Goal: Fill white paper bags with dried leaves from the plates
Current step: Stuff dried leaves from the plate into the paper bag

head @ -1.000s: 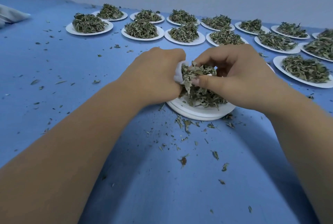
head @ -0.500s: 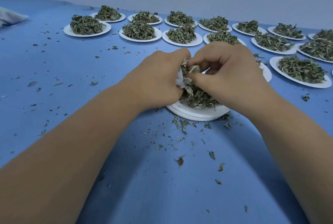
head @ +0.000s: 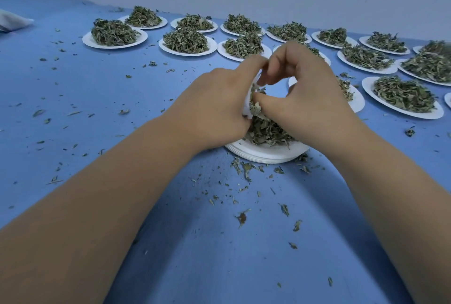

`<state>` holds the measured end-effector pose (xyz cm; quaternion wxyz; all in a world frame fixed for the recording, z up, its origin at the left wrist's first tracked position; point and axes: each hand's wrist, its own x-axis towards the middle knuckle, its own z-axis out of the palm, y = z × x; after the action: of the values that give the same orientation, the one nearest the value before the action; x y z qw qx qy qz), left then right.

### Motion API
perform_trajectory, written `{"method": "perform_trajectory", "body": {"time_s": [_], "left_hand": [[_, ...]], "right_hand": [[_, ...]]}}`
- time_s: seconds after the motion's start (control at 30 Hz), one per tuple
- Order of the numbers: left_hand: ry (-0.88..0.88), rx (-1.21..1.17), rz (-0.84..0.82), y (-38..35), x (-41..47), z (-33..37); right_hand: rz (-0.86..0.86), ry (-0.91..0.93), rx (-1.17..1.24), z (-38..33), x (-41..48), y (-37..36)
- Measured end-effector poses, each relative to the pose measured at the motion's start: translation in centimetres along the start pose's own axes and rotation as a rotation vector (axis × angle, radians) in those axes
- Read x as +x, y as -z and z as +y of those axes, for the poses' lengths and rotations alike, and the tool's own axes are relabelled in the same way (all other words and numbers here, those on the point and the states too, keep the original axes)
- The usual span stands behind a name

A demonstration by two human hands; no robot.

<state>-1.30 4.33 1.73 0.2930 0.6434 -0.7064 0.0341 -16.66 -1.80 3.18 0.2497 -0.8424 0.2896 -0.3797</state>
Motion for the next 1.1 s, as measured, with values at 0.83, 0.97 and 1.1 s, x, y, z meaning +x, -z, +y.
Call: {"method": "perform_trajectory", "body": {"time_s": [0.83, 0.97, 1.1], "left_hand": [[0.052, -0.446, 0.130, 1.2, -0.1, -0.3], [0.090, -0.457, 0.127, 1.6, -0.2, -0.2], [0.104, -0.496, 0.098, 1.6, -0.2, -0.1]], "right_hand": [[-0.002, -0.353, 0.440, 1.6, 1.0, 0.5], [0.020, -0.319, 0.383, 1.9, 0.9, 0.5], [0.083, -0.297, 0.351, 2.0, 1.1, 0.4]]}}
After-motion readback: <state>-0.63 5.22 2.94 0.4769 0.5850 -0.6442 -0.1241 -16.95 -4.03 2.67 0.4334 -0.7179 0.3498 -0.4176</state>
